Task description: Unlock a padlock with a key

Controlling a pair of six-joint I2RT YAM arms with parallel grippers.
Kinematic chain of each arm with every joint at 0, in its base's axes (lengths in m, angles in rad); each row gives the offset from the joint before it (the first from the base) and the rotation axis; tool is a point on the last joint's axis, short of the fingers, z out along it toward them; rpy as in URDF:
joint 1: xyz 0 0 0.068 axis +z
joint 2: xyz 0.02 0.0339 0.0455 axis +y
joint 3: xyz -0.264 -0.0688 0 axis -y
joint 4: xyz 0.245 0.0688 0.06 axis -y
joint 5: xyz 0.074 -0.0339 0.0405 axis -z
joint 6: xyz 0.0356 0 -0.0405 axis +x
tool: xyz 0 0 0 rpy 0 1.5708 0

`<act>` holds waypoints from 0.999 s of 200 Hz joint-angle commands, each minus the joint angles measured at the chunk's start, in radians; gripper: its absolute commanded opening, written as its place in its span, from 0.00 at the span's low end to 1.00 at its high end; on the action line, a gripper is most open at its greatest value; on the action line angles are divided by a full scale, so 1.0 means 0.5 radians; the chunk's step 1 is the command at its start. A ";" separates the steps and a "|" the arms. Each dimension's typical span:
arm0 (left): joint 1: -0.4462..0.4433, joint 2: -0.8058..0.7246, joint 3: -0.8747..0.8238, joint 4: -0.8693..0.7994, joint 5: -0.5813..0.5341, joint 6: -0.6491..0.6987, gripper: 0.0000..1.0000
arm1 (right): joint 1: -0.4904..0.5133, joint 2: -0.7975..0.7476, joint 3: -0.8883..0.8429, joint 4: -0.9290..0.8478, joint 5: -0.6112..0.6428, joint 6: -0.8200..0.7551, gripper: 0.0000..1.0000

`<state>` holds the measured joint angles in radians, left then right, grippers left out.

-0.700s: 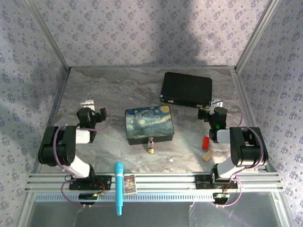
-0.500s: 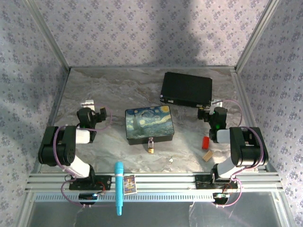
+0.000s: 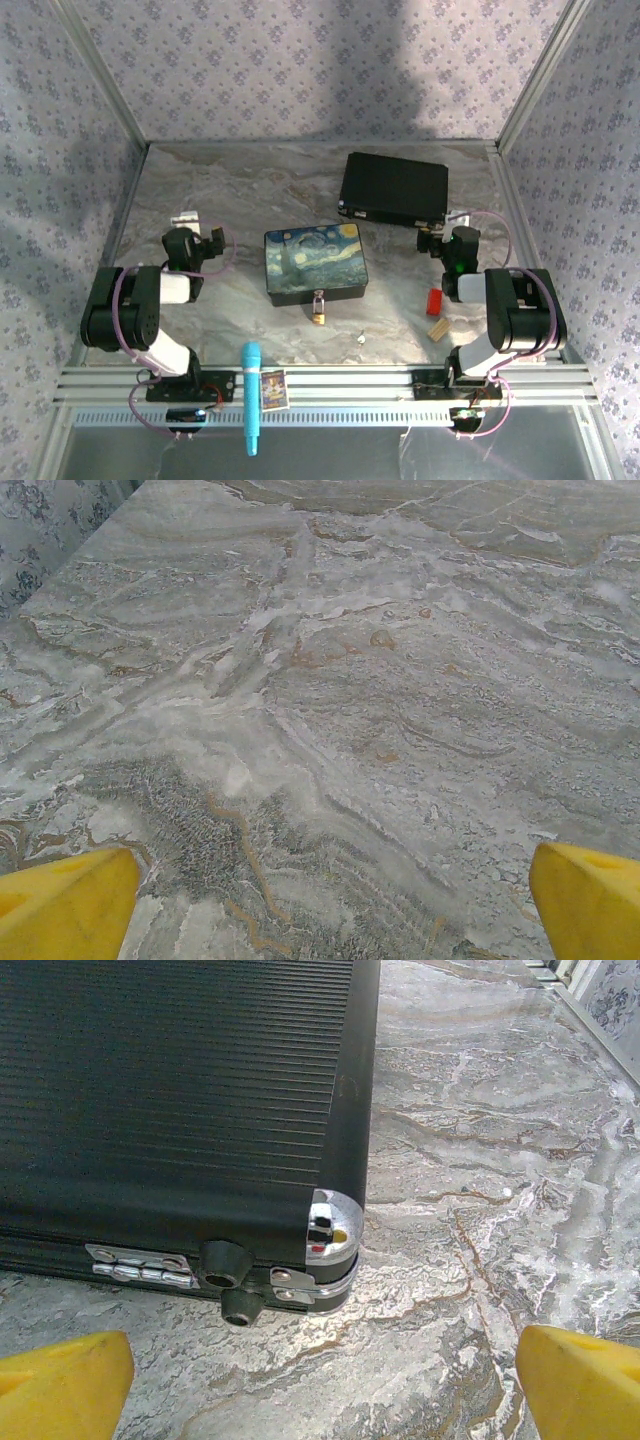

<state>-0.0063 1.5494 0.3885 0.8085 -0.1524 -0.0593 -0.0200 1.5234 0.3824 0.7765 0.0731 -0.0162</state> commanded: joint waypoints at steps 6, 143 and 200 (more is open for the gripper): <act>0.015 -0.030 0.033 0.043 0.029 0.028 1.00 | -0.010 -0.009 0.037 0.018 -0.017 -0.017 0.99; 0.013 -0.350 0.018 -0.182 -0.043 0.009 1.00 | -0.027 -0.191 0.092 -0.209 -0.082 -0.025 0.99; 0.013 -0.970 0.274 -1.167 -0.050 -0.736 1.00 | -0.036 -0.721 0.474 -1.325 -0.189 0.349 0.99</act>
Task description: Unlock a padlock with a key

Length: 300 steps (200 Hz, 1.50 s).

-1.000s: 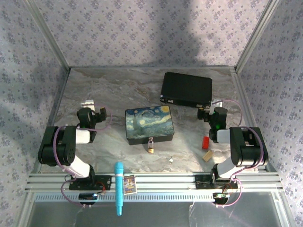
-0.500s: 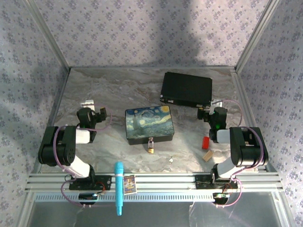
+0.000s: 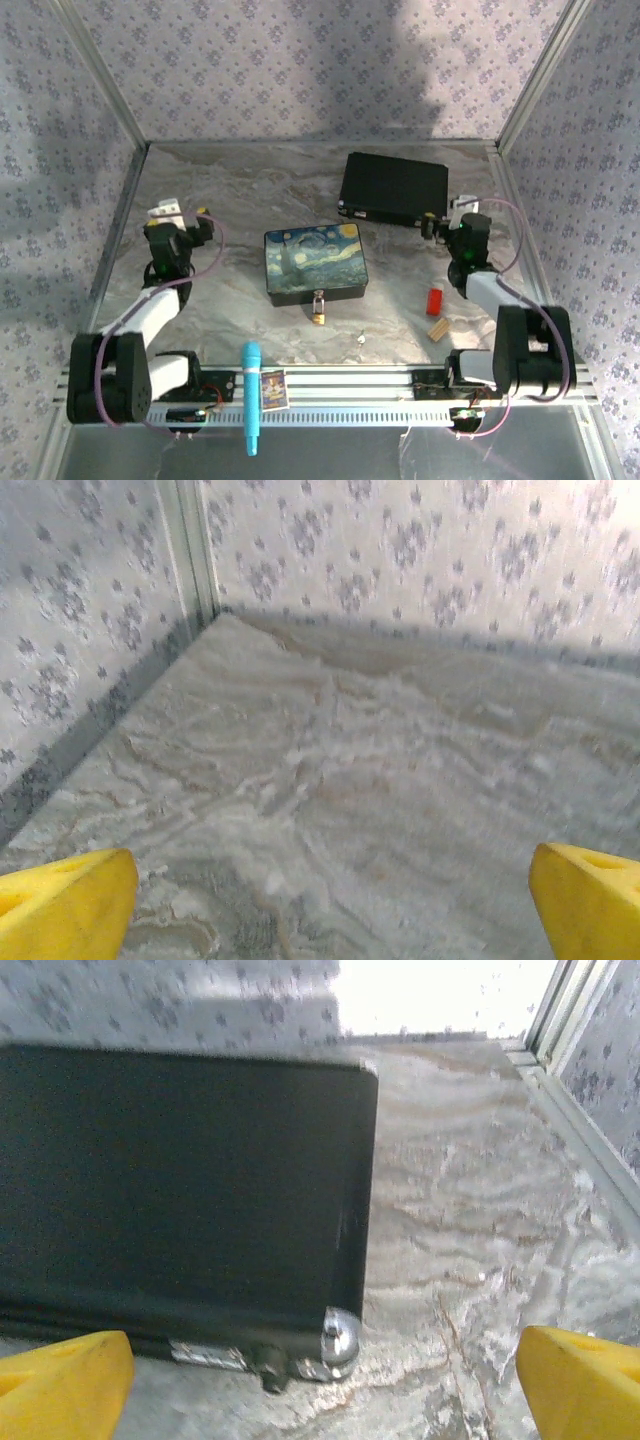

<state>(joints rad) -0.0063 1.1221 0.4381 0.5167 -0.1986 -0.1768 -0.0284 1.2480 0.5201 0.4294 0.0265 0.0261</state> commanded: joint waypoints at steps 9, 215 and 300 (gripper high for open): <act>0.013 -0.160 0.218 -0.736 0.140 -0.707 1.00 | -0.037 -0.200 0.298 -0.878 -0.138 0.405 0.99; -1.897 -0.467 0.384 -1.785 0.166 -1.724 0.89 | 2.148 -0.316 -0.039 -1.656 0.229 1.956 0.65; -2.046 -0.253 0.454 -1.648 0.043 -1.787 0.83 | 2.601 0.241 0.266 -1.983 0.473 2.221 0.47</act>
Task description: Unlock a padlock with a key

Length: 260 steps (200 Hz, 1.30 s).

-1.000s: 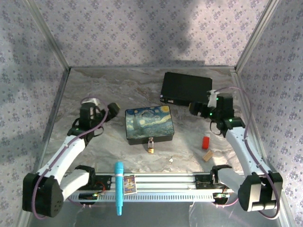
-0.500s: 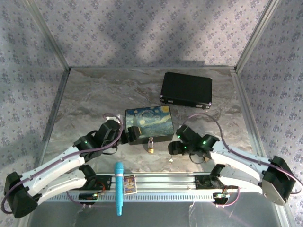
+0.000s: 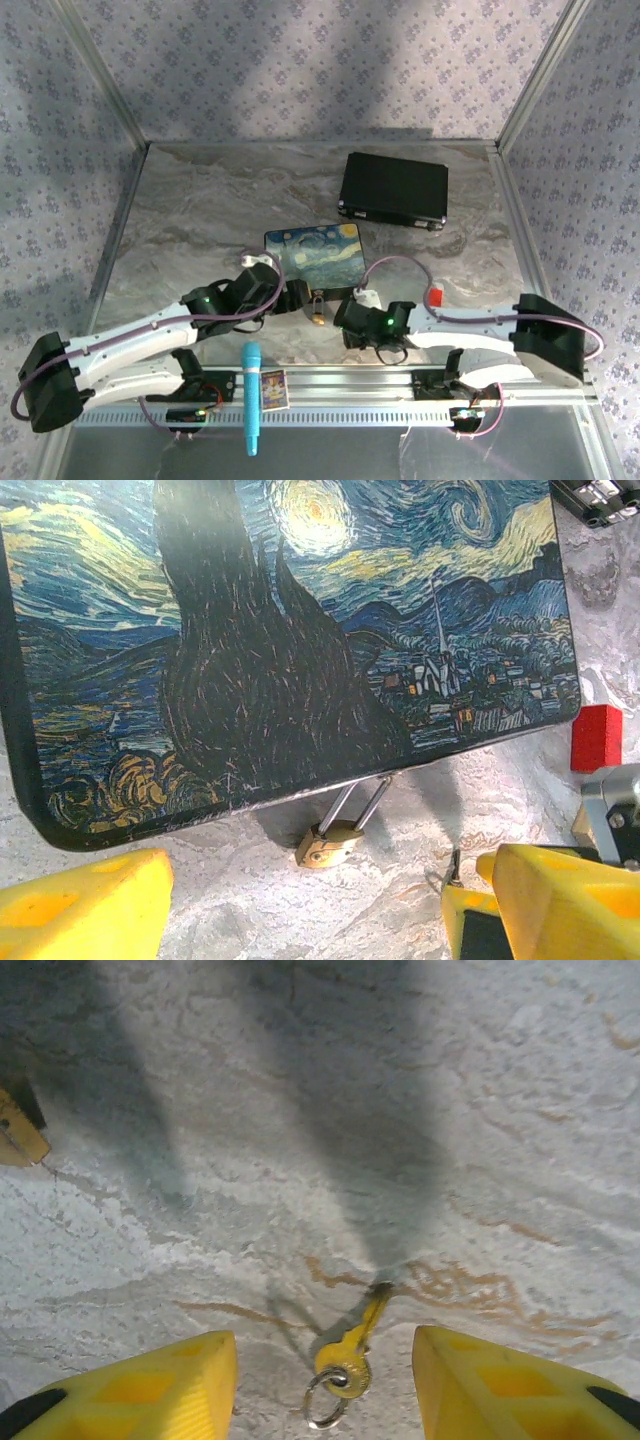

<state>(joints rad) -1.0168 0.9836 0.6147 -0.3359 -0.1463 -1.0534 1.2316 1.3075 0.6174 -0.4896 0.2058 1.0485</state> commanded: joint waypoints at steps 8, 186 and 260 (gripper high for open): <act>-0.028 0.030 0.098 0.061 -0.064 -0.040 0.83 | 0.110 0.165 0.086 -0.161 0.115 0.198 0.46; -0.046 0.124 0.108 0.130 -0.070 0.001 0.83 | -0.071 -0.258 -0.312 0.121 -0.138 0.050 0.03; -0.048 0.219 -0.054 1.067 0.347 0.202 0.65 | -0.696 -0.952 -0.356 0.299 -0.991 -0.950 0.01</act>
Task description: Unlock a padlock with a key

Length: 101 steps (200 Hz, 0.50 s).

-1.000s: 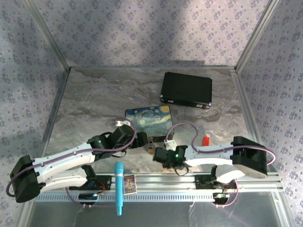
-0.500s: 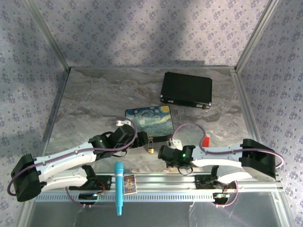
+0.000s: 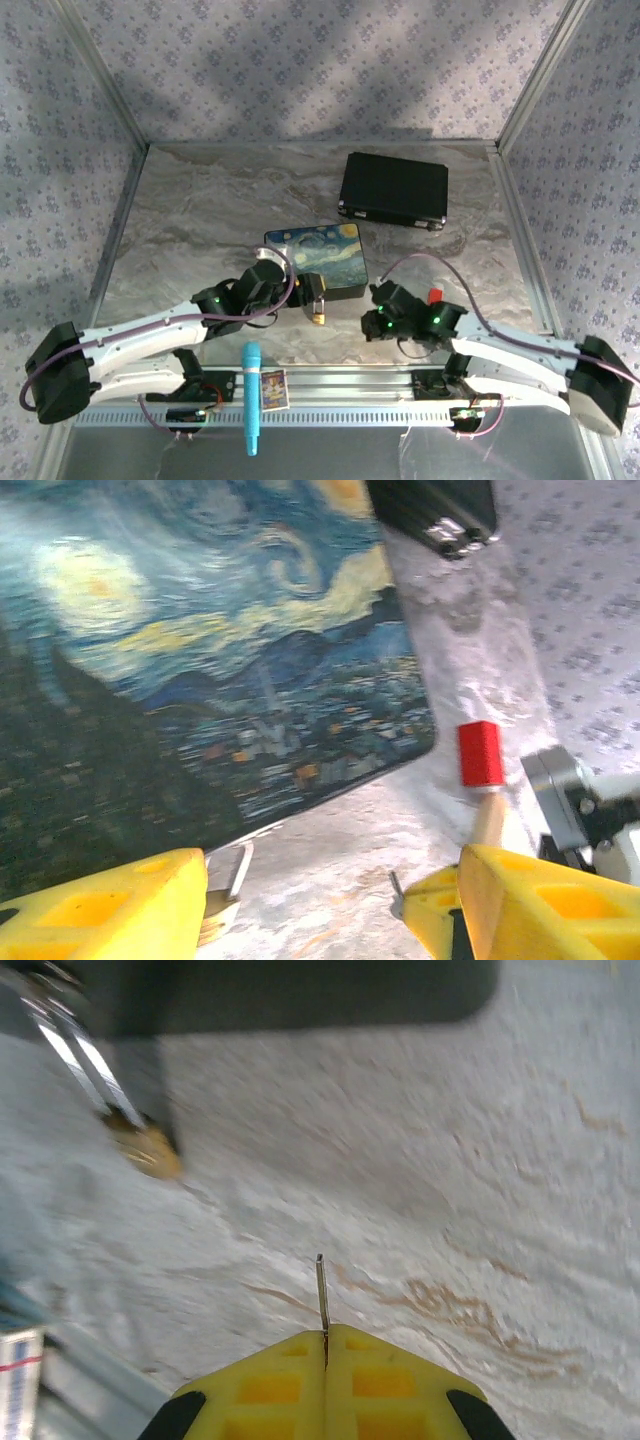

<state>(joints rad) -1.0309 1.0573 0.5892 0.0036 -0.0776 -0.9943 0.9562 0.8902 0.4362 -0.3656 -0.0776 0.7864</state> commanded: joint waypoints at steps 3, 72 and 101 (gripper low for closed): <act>-0.018 0.082 -0.009 0.423 0.235 0.082 0.64 | -0.155 -0.128 0.018 0.046 -0.459 -0.457 0.01; -0.055 0.147 -0.079 0.836 0.410 0.058 0.57 | -0.388 -0.081 0.158 0.431 -1.028 -0.537 0.00; -0.055 0.122 -0.136 0.883 0.361 0.008 0.56 | -0.461 -0.043 0.168 0.646 -1.120 -0.467 0.00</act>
<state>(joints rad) -1.0546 1.1305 0.5491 0.3653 0.0982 -0.9783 0.7509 0.8536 0.4889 -0.1734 -0.5354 0.5335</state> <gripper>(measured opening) 0.570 0.051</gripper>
